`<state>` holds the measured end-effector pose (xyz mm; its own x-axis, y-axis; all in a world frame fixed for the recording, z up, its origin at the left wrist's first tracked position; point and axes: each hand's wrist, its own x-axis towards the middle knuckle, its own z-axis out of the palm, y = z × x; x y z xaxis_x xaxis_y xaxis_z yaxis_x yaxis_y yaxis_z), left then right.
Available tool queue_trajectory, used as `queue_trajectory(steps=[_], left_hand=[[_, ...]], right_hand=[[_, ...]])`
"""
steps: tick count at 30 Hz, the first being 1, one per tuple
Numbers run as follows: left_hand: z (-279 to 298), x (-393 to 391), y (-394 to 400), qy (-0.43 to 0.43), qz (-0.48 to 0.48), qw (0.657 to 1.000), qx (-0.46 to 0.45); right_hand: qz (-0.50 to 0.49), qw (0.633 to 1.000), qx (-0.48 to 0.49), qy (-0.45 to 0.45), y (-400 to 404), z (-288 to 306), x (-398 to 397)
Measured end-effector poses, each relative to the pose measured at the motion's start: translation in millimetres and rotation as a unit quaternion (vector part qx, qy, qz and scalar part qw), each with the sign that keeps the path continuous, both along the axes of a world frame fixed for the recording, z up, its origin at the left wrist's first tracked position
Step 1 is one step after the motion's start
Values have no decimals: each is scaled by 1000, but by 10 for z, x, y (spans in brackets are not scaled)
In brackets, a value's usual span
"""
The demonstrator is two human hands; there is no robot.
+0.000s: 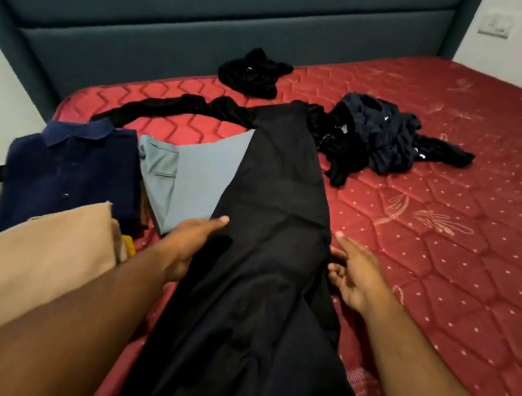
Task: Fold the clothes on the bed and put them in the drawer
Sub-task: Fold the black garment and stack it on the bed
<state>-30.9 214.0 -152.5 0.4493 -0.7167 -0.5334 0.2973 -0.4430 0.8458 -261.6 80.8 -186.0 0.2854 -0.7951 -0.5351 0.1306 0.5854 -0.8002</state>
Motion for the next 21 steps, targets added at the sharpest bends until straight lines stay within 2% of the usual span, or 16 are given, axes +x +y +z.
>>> queue_trajectory(steps=[3, 6, 11, 13, 17, 21], left_hand=[[72, 182, -432, 8, -18, 1000, -7], [105, 340, -747, 32, 2, 999, 11], [117, 362, -953, 25, -15, 996, 88], [151, 331, -922, 36, -20, 996, 80], [314, 267, -726, 68, -5, 998, -7], [658, 96, -330, 77, 7, 995, -62]], right_hand=[[95, 995, 13, 5, -253, -51, 96], [139, 988, -24, 66, -362, -76, 178], [62, 976, -169, 121, -324, -191, 336], [29, 978, -179, 102, -316, -147, 294], [-18, 989, -144, 33, -275, 192, 172], [20, 991, -128, -43, 79, 663, 88]])
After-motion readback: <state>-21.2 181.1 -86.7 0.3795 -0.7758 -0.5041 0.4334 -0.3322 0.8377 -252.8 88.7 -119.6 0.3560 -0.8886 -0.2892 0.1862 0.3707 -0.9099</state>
